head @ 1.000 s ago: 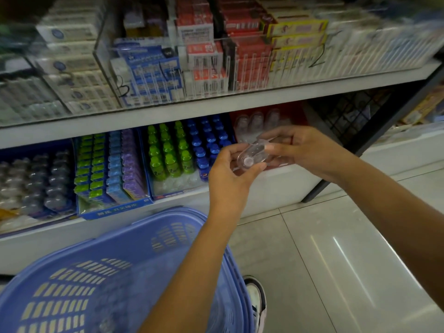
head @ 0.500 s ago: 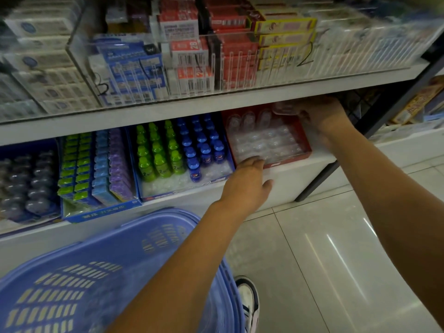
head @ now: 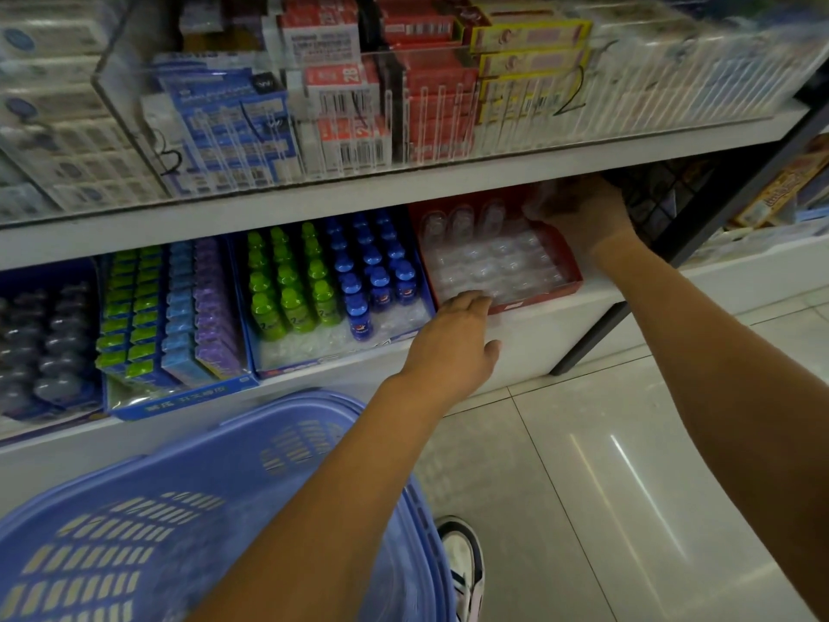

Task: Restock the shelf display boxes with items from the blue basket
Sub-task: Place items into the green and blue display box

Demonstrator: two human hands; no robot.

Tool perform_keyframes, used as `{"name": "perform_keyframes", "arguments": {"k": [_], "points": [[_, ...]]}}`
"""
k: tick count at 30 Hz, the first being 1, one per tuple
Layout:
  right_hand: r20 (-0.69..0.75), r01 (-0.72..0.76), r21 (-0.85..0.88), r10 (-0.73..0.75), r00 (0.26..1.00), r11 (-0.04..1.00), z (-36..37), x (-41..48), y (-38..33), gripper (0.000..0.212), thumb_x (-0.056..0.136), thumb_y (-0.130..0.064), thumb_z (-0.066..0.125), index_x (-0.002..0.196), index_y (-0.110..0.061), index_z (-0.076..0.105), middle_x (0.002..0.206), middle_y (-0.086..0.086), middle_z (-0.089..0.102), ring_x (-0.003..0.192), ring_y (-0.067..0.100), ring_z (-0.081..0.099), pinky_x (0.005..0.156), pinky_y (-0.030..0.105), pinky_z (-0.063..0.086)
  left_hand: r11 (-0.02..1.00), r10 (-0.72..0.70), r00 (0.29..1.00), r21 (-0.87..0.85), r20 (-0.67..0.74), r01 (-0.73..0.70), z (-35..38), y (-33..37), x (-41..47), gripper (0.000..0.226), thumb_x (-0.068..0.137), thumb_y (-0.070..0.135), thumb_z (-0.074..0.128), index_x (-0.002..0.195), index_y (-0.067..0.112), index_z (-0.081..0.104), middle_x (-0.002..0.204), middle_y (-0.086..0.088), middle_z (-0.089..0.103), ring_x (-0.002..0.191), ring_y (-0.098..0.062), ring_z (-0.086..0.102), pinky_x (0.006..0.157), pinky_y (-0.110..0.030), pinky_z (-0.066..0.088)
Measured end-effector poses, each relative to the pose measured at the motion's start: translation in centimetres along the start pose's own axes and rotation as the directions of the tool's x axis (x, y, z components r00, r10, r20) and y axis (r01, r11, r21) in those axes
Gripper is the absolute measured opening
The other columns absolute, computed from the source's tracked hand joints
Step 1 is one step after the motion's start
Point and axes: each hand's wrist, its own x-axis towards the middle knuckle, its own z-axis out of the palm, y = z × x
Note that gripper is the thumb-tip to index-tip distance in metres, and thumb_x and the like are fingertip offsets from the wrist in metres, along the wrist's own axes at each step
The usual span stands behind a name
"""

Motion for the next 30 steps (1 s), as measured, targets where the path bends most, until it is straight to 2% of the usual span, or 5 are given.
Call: {"name": "perform_keyframes", "arguments": {"k": [4, 11, 20, 26, 30], "points": [[0.045, 0.254, -0.261, -0.251, 0.967, 0.931, 0.4, 0.1, 0.4, 0.03, 0.092, -0.016, 0.053, 0.121, -0.01, 0.056, 0.118, 0.02, 0.062, 0.106, 0.036, 0.058, 0.089, 0.033, 0.042, 1.0, 0.012, 1.0, 0.009, 0.007, -0.012, 0.0, -0.1, -0.1, 0.059, 0.095, 0.025, 0.052, 0.147, 0.011, 0.028, 0.154, -0.001, 0.027, 0.14, -0.017, 0.028, 0.114, -0.026, 0.024], [0.177, 0.398, -0.175, -0.368, 0.913, 0.901, -1.3, 0.6, -0.4, 0.035, 0.099, -0.014, 0.046, 0.133, -0.009, 0.05, 0.138, 0.016, 0.05, 0.127, 0.03, 0.045, 0.1, 0.016, 0.022, 1.0, 0.022, 1.0, 0.003, 0.007, -0.022, -0.2, -0.3, -0.1, 0.059, 0.095, 0.024, 0.051, 0.148, 0.013, 0.027, 0.155, 0.001, 0.025, 0.141, -0.016, 0.025, 0.113, -0.022, 0.02], [0.178, 0.282, 0.028, -0.283, 0.943, 0.959, -0.1, 0.6, -1.3, 0.035, 0.096, -0.013, 0.051, 0.128, -0.001, 0.055, 0.133, 0.018, 0.055, 0.118, 0.025, 0.054, 0.093, 0.01, 0.043, 1.0, 0.024, 1.0, 0.015, 0.008, -0.024, 0.2, -0.6, 0.3, 0.06, 0.095, 0.025, 0.052, 0.148, 0.013, 0.027, 0.155, 0.001, 0.026, 0.14, -0.015, 0.027, 0.113, -0.023, 0.021], [0.261, 0.353, -0.296, -0.28, 0.924, 0.887, -0.1, -0.4, -2.4, 0.039, 0.099, -0.009, 0.042, 0.138, -0.002, 0.044, 0.142, 0.016, 0.045, 0.131, 0.031, 0.041, 0.11, 0.028, 0.027, 0.996, 0.035, 0.998, -0.08, -0.056, -0.039, -0.8, 0.2, -1.1, 0.054, 0.096, 0.024, 0.051, 0.146, 0.012, 0.034, 0.153, 0.0, 0.031, 0.139, -0.013, 0.03, 0.111, -0.019, 0.022], [0.126, 0.221, -0.395, -0.186, 0.974, 0.892, -1.1, -4.9, -6.5, 0.026, 0.095, -0.017, 0.051, 0.111, 0.001, 0.06, 0.114, 0.024, 0.061, 0.105, 0.036, 0.057, 0.087, 0.034, 0.043, 0.941, -0.046, 0.952, -0.333, -0.301, -0.059, -1.7, -1.3, -6.7, 0.02, 0.094, 0.024, 0.054, 0.109, 0.015, 0.063, 0.108, 0.003, 0.063, 0.096, -0.007, 0.058, 0.085, -0.019, 0.044]]}}
